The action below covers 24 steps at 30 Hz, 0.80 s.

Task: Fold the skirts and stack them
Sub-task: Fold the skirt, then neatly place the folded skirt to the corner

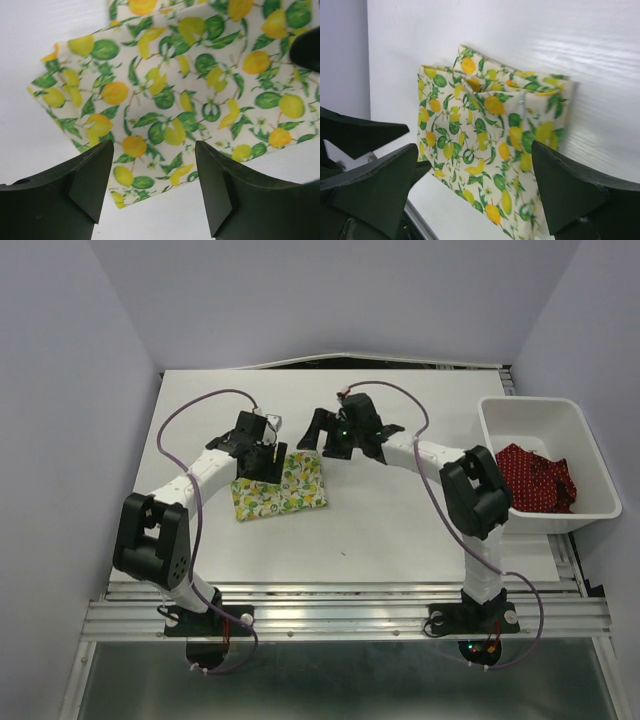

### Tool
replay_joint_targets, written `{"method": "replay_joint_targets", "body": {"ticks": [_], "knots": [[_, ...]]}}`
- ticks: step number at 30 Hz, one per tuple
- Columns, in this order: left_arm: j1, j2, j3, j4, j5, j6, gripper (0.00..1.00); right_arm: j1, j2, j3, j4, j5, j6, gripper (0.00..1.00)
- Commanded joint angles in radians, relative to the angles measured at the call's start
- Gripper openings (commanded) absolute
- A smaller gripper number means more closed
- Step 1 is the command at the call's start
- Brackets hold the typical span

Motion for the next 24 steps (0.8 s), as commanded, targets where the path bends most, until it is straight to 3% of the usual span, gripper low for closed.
{"method": "replay_joint_targets", "body": {"ticks": [1,13,20,24], "knots": [[-0.069,0.061,0.114,-0.066,0.029,-0.05,0.75,-0.092,-0.128,-0.039,-0.023,-0.06,0.004,1.0],[-0.121,0.248,0.115,-0.068,0.041,-0.141,0.67,-0.253,-0.214,-0.131,-0.053,-0.06,-0.036,1.0],[-0.046,0.494,0.312,-0.226,-0.063,0.061,0.66,-0.295,-0.211,-0.128,-0.072,-0.076,-0.047,1.0],[0.048,0.518,0.349,-0.283,-0.069,0.15,0.66,-0.295,-0.203,-0.13,-0.071,-0.09,-0.055,1.0]]}}
